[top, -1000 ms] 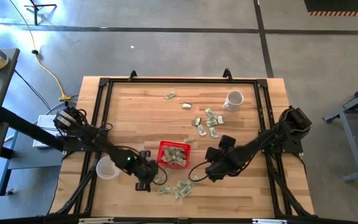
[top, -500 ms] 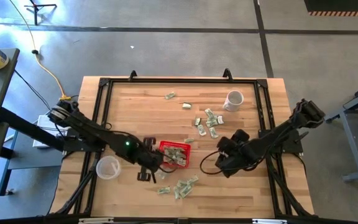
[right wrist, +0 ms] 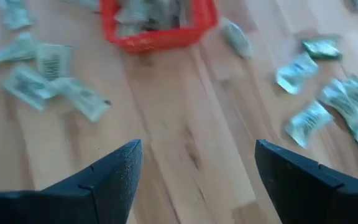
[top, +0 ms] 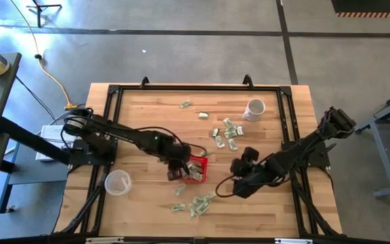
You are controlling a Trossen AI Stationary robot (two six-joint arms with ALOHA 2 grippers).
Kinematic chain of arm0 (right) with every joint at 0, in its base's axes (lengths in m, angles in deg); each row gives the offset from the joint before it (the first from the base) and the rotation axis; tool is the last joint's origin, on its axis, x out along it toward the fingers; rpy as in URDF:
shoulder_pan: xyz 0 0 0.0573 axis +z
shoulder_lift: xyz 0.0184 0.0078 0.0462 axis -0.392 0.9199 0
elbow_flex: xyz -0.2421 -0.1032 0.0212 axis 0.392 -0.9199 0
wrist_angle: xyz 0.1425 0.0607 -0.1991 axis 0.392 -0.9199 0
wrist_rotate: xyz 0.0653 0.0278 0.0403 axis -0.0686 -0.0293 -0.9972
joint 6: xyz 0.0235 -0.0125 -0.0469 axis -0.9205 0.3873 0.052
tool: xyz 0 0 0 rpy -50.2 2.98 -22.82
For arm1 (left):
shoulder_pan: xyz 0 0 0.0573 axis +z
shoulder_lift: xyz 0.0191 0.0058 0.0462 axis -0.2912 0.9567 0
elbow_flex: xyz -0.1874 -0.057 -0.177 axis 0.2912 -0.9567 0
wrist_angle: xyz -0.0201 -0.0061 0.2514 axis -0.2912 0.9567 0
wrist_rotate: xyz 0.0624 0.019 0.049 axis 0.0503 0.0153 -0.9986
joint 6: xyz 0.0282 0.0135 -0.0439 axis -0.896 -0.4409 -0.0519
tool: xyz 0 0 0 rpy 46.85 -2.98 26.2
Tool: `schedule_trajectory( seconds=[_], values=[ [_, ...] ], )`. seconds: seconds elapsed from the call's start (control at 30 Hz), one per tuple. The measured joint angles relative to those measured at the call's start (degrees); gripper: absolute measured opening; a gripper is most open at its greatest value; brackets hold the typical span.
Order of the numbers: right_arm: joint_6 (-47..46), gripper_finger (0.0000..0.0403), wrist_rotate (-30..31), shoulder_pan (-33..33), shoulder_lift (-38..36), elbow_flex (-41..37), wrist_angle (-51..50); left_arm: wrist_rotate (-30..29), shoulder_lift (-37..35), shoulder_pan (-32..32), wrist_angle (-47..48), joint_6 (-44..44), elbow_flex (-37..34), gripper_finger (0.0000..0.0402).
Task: Pick and place Stevia / Truvia into bins
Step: Put the green stevia packet into the red basket
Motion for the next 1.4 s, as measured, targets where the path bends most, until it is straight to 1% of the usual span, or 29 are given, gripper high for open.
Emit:
schedule_trajectory(
  seconds=[0.1,0.13,0.2,0.3,0.37,0.43,0.57,0.67,0.83,0.97,1.07,1.13,1.23,1.3,1.4],
  values=[
    [0.15,0.0303,-0.39,-0.13,0.01,0.00,3.81,7.06,-1.48,-1.33,0.72,2.39,0.13,0.0223],
    [0.26,0.0303,-0.92,-0.30,0.32,0.00,5.80,8.39,-2.04,-2.14,2.22,3.27,0.10,0.0233],
    [3.88,0.0303,-2.85,-0.67,1.71,0.10,10.67,8.57,-3.16,-4.79,3.91,4.81,0.06,0.0246],
    [13.39,0.0303,-6.68,-0.67,6.15,0.04,17.39,4.78,-5.48,-9.52,8.20,6.03,0.06,0.0249],
    [18.83,0.0303,-9.52,-0.70,9.76,0.04,22.39,1.55,-6.67,-12.30,10.83,7.81,0.06,0.0242],
    [22.03,0.0303,-11.18,-0.73,12.94,0.04,25.87,-1.61,-7.78,-14.67,14.02,10.63,0.04,0.0231],
    [24.43,0.0303,-13.08,-0.76,17.46,0.04,29.16,-6.43,-10.02,-18.18,18.70,16.86,0.04,0.0205],
    [24.68,0.0303,-15.00,-0.93,19.61,0.04,32.17,-9.55,-11.41,-20.15,20.65,19.56,-0.23,0.0187],
    [26.22,0.0303,-16.04,-1.26,23.05,0.04,37.04,-11.45,-14.07,-21.51,22.19,22.65,-3.97,0.0162],
    [25.59,0.0293,-15.77,-1.44,25.50,0.04,37.55,-11.30,-16.62,-21.47,22.20,25.17,-8.05,0.0149],
    [22.61,0.0262,-16.33,-2.05,26.17,0.11,37.77,-10.97,-18.46,-21.47,22.22,26.76,-10.44,0.0142],
    [20.51,0.0229,-17.15,-2.76,26.18,0.15,37.52,-10.92,-19.48,-21.47,22.22,27.35,-11.29,0.0139],
    [17.51,0.0163,-17.55,-4.12,25.97,0.15,36.91,-10.97,-20.75,-21.47,22.14,27.65,-12.11,0.0138],
    [14.94,0.0111,-18.80,-5.15,25.76,0.15,36.24,-11.34,-21.24,-21.46,22.06,27.65,-12.43,0.0139],
    [11.90,0.0031,-24.44,-6.68,24.82,1.12,32.73,-11.51,-21.32,-21.47,22.11,27.65,-12.55,0.0139]
  ],
)
